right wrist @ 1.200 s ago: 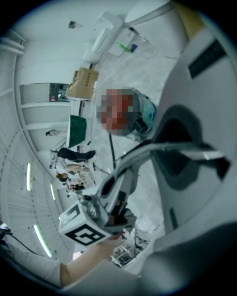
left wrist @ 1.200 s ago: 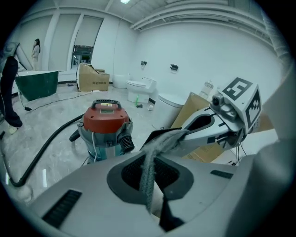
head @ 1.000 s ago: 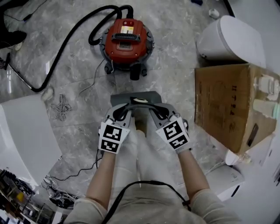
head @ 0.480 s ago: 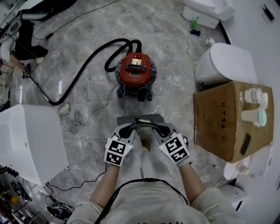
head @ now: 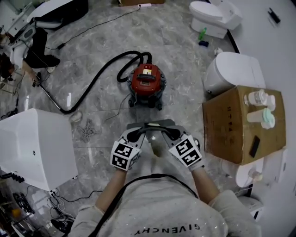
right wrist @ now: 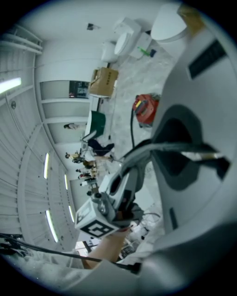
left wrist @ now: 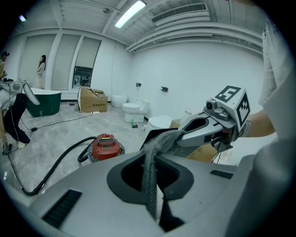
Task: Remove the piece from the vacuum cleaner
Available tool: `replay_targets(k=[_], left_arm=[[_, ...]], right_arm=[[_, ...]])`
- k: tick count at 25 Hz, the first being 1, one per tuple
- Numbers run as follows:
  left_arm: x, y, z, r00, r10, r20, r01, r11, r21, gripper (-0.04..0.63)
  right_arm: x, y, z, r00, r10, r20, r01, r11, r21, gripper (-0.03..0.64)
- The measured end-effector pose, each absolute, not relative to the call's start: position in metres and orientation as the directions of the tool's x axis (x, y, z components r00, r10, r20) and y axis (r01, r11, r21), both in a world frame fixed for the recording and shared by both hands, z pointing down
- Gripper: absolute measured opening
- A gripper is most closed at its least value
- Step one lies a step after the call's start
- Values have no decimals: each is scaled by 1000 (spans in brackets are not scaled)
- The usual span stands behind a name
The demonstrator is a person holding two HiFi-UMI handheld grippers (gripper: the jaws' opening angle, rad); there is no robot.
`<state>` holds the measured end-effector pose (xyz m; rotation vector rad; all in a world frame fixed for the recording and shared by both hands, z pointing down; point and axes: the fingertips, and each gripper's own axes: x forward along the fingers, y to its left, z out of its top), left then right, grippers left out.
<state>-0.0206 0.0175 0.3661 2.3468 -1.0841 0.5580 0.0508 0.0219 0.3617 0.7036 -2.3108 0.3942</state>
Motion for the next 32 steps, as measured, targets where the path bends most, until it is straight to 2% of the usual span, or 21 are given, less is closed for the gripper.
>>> replay_targets(k=[13, 25, 32], left_arm=[[-31, 45, 308, 613, -606, 508, -783, -552, 286, 34], [-37, 60, 294, 707, -461, 536, -675, -664, 320, 34], [-39, 60, 290, 737, -422, 528, -640, -686, 346, 34]], right_arm=[[41, 52, 314, -646, -368, 669, -572, 814, -104, 26], [32, 67, 292, -637, -359, 682, -583, 803, -122, 26], [28, 67, 286, -649, -363, 669, -571, 813, -113, 26]])
